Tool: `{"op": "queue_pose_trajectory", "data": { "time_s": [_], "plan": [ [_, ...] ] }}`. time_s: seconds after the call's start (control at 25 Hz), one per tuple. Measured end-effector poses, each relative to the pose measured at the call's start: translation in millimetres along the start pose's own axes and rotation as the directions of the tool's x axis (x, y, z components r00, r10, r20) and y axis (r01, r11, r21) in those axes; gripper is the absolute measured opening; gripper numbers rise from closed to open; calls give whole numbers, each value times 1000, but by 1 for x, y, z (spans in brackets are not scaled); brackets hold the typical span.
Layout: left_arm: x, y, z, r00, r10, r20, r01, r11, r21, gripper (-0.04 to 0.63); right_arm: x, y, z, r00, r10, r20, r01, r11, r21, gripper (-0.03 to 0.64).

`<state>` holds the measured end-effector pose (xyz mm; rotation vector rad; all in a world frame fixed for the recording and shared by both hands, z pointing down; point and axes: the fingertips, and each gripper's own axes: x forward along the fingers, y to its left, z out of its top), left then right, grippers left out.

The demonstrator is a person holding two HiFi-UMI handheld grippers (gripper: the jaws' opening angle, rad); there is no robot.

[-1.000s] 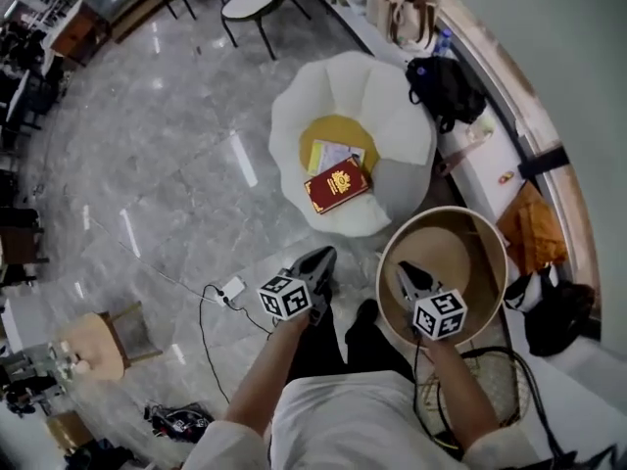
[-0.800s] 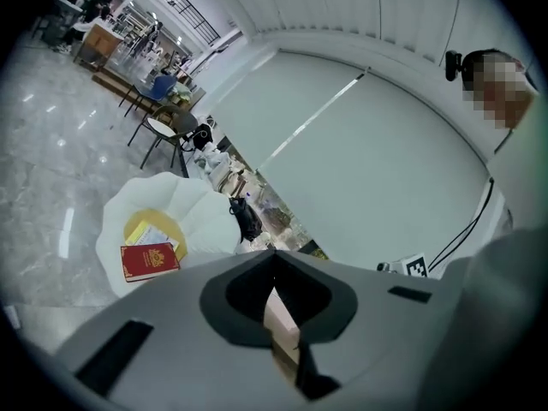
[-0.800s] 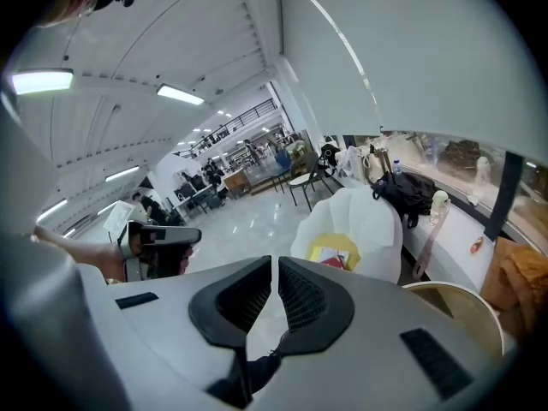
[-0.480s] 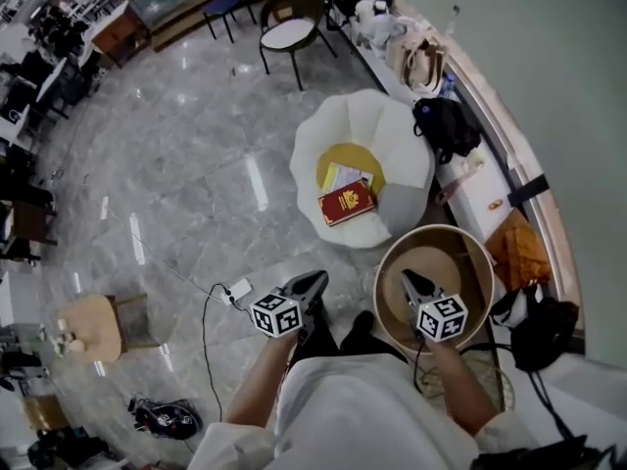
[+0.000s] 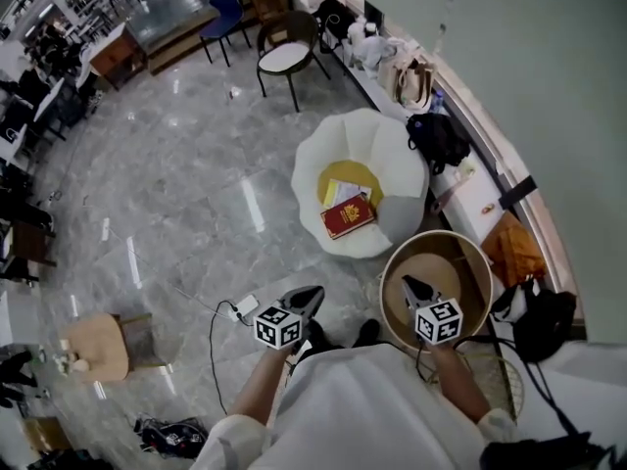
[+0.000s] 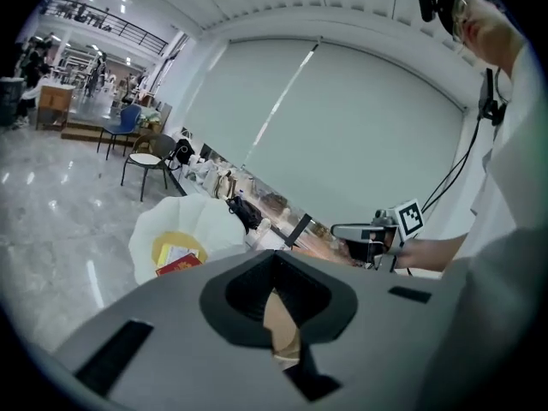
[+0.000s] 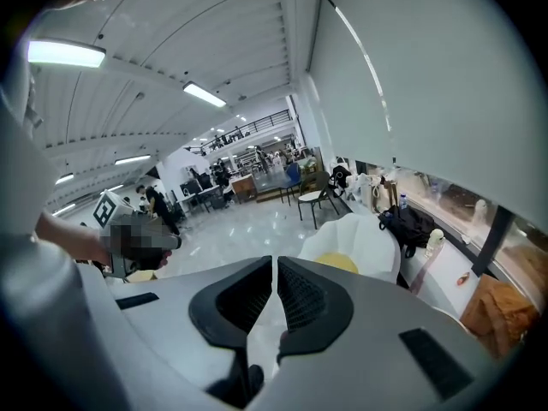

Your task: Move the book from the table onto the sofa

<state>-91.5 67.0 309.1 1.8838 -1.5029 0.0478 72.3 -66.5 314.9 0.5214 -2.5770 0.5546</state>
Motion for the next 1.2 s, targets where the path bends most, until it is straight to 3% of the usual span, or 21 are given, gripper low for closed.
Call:
{"op": "queue_pose_trajectory", "data": {
  "time_s": [0.44, 1.2],
  "plan": [
    [-48, 10, 25, 998, -47, 49, 46, 999, 14, 2, -10, 35, 14, 994, -71, 79, 67, 997, 45, 43],
    [-35, 10, 38, 995, -84, 48, 84, 996, 12, 2, -15, 25, 26, 988, -97, 118, 90, 994, 66, 43]
  ]
}}
